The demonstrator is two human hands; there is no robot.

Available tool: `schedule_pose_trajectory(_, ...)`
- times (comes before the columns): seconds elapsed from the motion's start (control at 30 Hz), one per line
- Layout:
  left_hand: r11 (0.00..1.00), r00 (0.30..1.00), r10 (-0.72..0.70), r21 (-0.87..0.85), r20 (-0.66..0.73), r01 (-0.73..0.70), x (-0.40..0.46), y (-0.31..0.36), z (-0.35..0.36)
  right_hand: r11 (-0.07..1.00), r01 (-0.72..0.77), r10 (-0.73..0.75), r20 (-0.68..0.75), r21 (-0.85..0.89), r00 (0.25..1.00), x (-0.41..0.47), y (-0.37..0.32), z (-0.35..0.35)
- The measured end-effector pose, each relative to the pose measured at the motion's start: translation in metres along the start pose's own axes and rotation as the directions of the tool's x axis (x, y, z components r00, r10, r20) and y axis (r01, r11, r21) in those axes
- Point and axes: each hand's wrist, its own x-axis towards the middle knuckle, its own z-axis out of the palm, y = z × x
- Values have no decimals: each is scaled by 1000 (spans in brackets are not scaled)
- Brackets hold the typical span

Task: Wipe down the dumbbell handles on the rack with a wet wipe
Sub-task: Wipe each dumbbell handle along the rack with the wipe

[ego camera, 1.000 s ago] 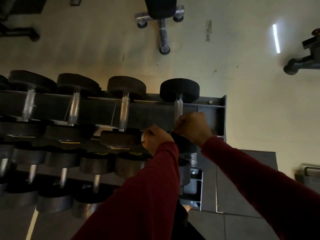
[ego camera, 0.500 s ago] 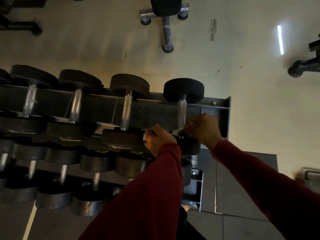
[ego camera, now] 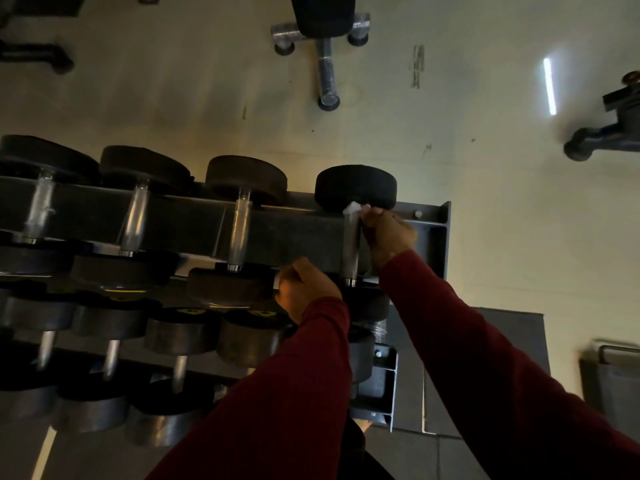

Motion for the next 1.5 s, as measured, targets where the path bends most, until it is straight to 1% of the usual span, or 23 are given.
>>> schedule_pose_trajectory(0.1,1000,1000,10,-18,10,-10,1,1,0,985,-169,167,55,39,984,12,-5,1)
schedule_pose_trajectory(0.17,1000,1000,8,1,22,-8,-1,2,-3,980,-200,200,29,-1,979,15,-6,0)
schedule_pose_trajectory(0.2,1000,1000,11,-2,27,-11,-1,1,-3,985,-164,165,20,-49,986,17,-4,0)
schedule_pose_trajectory(0.27,1000,1000,13,-4,23,-13,1,1,-2,968,31,-39,-26,-250,999,12,0,0)
schedule_pose_trajectory(0.33,1000,1000,26,11,18,-26,3,1,-2,892,262,-296,-37,-369,955,-2,4,1)
schedule_pose_trajectory(0.4,999,999,37,25,5,-37,5,-1,-2,841,370,-416,-36,-396,908,-10,8,4)
schedule_pose_trajectory(0.47,998,998,58,23,8,-58,5,-3,-2,881,306,-356,-79,-361,931,-4,11,5)
schedule_pose_trajectory(0.57,998,998,65,-7,13,-65,2,-3,-1,957,109,-140,-98,-270,985,9,12,2)
schedule_pose_trajectory(0.6,998,998,59,-10,14,-59,3,-4,0,948,119,-155,-102,-294,983,10,12,1)
schedule_pose_trajectory(0.67,999,999,43,-4,17,-43,5,-3,0,888,263,-325,-112,-376,939,1,12,2)
schedule_pose_trajectory(0.73,999,999,39,19,21,-39,5,-3,0,704,463,-575,-50,-538,817,-13,14,7)
schedule_pose_trajectory(0.8,997,998,60,39,28,-61,5,-4,-1,331,649,-748,229,-685,623,-22,18,13)
schedule_pose_trajectory(0.83,996,997,69,49,33,-70,5,-3,-2,146,684,-743,377,-714,552,-21,20,17)
schedule_pose_trajectory(0.87,996,996,73,57,42,-75,5,-3,-2,2,689,-692,496,-725,524,-19,21,22)
schedule_pose_trajectory(0.93,995,997,62,70,52,-65,6,-2,-3,-103,651,-583,576,-752,573,-15,22,29)
schedule_pose_trajectory(1.0,995,998,48,82,43,-51,6,-1,-3,-58,653,-596,551,-755,584,-15,20,30)
schedule_pose_trajectory(1.03,996,998,43,80,50,-47,6,-1,-3,29,664,-650,491,-747,580,-17,19,27)
schedule_pose_trajectory(1.1,997,997,37,70,64,-42,5,-2,-2,310,655,-751,245,-689,613,-19,17,15)
schedule_pose_trajectory(1.17,998,997,40,52,60,-43,5,-3,-1,680,513,-590,25,-524,807,-16,14,4)
schedule_pose_trajectory(1.2,998,998,44,37,55,-46,5,-4,-1,807,409,-446,15,-425,895,-13,13,0)
schedule_pose_trajectory(1.23,998,997,49,34,55,-51,5,-3,-1,875,331,-336,50,-354,941,-10,11,-2)
schedule_pose_trajectory(1.4,999,997,43,22,65,-45,6,-3,0,954,213,-184,149,-211,972,-11,0,-13)
schedule_pose_trajectory(1.5,999,997,40,8,62,-40,5,-3,0,937,164,-105,201,-310,974,-21,4,-29)
